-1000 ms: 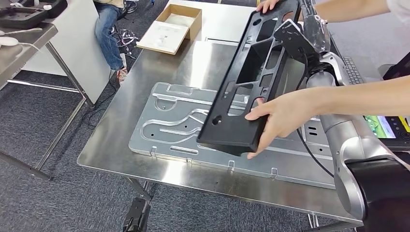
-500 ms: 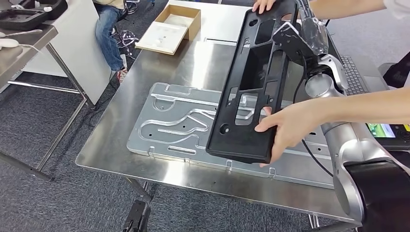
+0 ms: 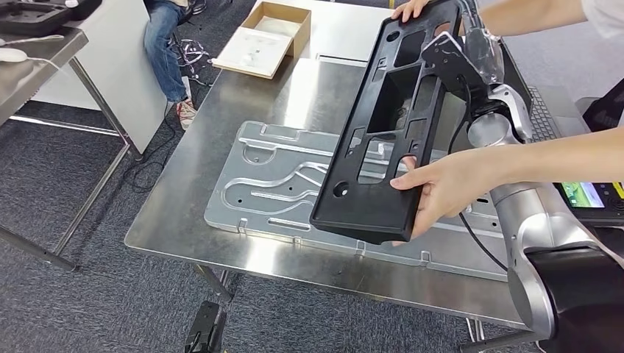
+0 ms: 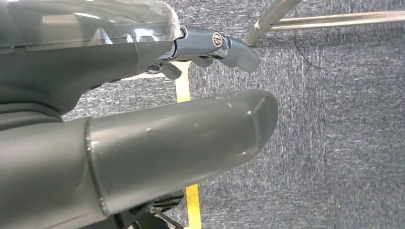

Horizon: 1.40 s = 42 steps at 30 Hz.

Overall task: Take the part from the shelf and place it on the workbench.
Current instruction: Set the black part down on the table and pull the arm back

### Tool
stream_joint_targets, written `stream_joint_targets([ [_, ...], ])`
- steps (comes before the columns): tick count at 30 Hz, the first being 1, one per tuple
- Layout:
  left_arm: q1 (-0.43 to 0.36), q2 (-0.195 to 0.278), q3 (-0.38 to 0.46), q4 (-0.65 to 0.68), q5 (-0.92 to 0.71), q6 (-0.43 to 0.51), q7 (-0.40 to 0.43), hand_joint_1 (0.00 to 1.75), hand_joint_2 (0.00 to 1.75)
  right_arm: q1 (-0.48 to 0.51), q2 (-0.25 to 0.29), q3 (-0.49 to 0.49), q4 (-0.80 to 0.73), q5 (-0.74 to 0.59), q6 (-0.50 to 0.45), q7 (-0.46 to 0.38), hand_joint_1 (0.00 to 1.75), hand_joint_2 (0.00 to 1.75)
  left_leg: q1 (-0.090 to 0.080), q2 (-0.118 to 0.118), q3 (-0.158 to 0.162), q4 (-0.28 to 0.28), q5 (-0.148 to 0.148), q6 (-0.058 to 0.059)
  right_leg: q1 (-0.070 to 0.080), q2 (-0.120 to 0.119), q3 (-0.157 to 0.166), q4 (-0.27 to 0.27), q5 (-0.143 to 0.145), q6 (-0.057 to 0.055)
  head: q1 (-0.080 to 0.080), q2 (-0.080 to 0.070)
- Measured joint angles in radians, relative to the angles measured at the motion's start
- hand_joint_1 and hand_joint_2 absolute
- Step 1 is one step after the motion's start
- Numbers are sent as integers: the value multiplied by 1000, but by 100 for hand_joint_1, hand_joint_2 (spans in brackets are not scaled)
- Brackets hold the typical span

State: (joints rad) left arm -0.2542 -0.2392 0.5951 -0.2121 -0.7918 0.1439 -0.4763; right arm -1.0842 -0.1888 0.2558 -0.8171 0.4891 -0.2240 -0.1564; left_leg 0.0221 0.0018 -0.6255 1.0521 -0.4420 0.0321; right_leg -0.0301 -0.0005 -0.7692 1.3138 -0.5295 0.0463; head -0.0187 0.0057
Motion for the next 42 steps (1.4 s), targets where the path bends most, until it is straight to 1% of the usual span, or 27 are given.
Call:
stream_joint_targets([
  [3,-1,0,0,0,0,0,0,0,0,0,0,0,-1,0,1,0,0,0,0,-1,3,0,-1,0,0,0,32,-66,39,-3,0,0],
  [4,-2,0,1,0,0,0,0,0,0,-1,0,-1,-3,0,2,-1,0,0,-2,-2,4,1,-3,-3,2,-1,63,-128,60,-6,0,0],
  [6,-5,-1,3,0,0,0,0,0,0,-3,4,-1,-12,1,2,-5,0,0,-4,-5,4,2,-10,-21,5,-3,114,-232,89,-23,-1,0],
  [7,-6,-1,4,0,0,0,0,0,0,-4,6,-1,-17,1,2,-6,0,0,-5,-6,-3,18,-24,-31,7,-6,135,-274,98,-34,-1,0],
  [8,-7,-1,5,0,0,0,0,0,0,-5,8,-1,-19,1,2,-7,0,0,-4,-6,-18,52,-47,-38,6,-8,138,-279,100,-43,-2,0],
  [10,-6,-1,5,0,2,0,0,0,0,-5,10,-1,-20,2,2,-7,0,0,-3,-6,-72,174,-108,-43,9,-13,138,-280,101,-50,-2,0],
  [11,-4,0,5,0,2,0,0,0,0,-5,10,-1,-20,2,2,-7,0,0,-2,-6,-96,229,-126,-45,10,-13,138,-280,101,-51,-1,0],
  [12,-2,0,6,0,3,-1,0,0,0,-4,10,-1,-19,2,1,-7,0,0,-2,-5,-108,256,-128,-47,9,-13,138,-279,101,-51,-1,0],
  [13,-1,0,6,0,2,-2,0,0,0,-4,10,-1,-19,2,1,-7,0,0,-1,-5,-102,245,-111,-48,8,-12,138,-277,100,-50,-1,0],
  [16,-1,0,6,0,0,-5,-1,0,0,-4,10,-1,-19,2,0,-7,0,0,3,-7,-17,69,-25,-48,6,-6,134,-264,95,-40,-1,0],
  [18,-1,0,6,0,0,-5,-1,0,0,-3,10,-2,-20,2,0,-8,0,0,1,-8,9,9,-14,-41,9,-1,125,-259,96,-28,-1,0],
  [20,0,1,6,0,-1,-5,-1,0,0,1,9,-4,-20,2,-1,-7,0,0,-2,-7,8,4,-12,-29,9,3,121,-264,102,-16,-1,0],
  [22,-1,1,6,0,-3,-5,-1,0,0,4,7,-8,-20,2,-3,-6,0,0,-1,-3,12,-8,-4,-14,5,3,116,-252,90,-8,0,0],
  [23,-2,1,6,0,-3,-5,-1,0,0,6,6,-9,-20,2,-4,-5,0,0,1,0,14,-14,0,-8,4,2,102,-221,69,-5,0,0],
  [25,-2,1,6,0,-3,-5,-1,0,0,10,5,-11,-19,2,-6,-6,0,0,1,3,14,-18,2,-2,4,2,50,-107,10,0,0,0],
  [26,-2,1,6,0,-4,-6,-1,0,0,13,5,-11,-19,2,-7,-6,0,0,0,5,14,-18,2,-1,4,2,22,-49,-11,2,0,0],
  [27,-1,1,6,0,-4,-6,-1,0,0,18,5,-11,-19,2,-8,-7,0,0,0,5,15,-17,2,-1,3,1,6,-16,-14,3,0,0],
  [28,-1,1,6,0,-4,-6,-1,0,0,22,4,-11,-19,3,-8,-8,0,0,0,5,15,-17,1,-1,1,1,5,-18,1,4,0,0],
  [29,0,1,6,0,-4,-6,-1,0,0,24,4,-11,-20,3,-9,-8,0,0,0,5,16,-17,0,-3,-1,1,20,-51,29,4,0,0],
  [31,0,1,6,0,-4,-7,-1,0,0,25,4,-11,-23,3,-9,-10,0,0,-1,3,16,-13,-4,-9,-1,-1,77,-173,89,2,0,0],
  [32,-1,1,6,0,-4,-7,-2,0,0,24,4,-11,-25,4,-9,-11,0,0,-3,1,15,-10,-6,-13,1,-2,100,-222,102,-2,0,0],
  [33,-1,2,6,0,-4,-7,-2,0,0,25,4,-11,-28,5,-9,-12,0,0,-4,-2,13,-9,-6,-18,4,-3,113,-252,104,-6,0,0],
  [35,0,1,6,0,-4,-7,-3,0,0,28,5,-11,-31,6,-9,-13,0,0,-4,-6,11,-12,-5,-28,9,-5,118,-263,96,-17,-1,0],
  [37,0,1,6,0,-4,-7,-3,0,0,30,7,-11,-34,8,-9,-13,0,0,-2,-8,6,-1,-17,-38,8,-10,125,-270,98,-30,-1,0],
  [39,-1,1,6,0,-3,-7,-3,0,0,30,9,-11,-37,9,-8,-13,0,0,-1,-7,-28,75,-63,-43,6,-17,133,-277,100,-43,-1,0],
  [41,2,2,6,0,-3,-7,-3,0,0,29,10,-11,-37,9,-8,-13,0,0,-1,-7,-86,199,-114,-47,9,-23,135,-278,99,-51,-1,0],
  [42,4,2,6,0,-3,-7,-3,0,0,29,11,-11,-37,9,-8,-13,0,0,0,-7,-108,242,-121,-49,9,-24,136,-277,98,-51,-1,0],
])
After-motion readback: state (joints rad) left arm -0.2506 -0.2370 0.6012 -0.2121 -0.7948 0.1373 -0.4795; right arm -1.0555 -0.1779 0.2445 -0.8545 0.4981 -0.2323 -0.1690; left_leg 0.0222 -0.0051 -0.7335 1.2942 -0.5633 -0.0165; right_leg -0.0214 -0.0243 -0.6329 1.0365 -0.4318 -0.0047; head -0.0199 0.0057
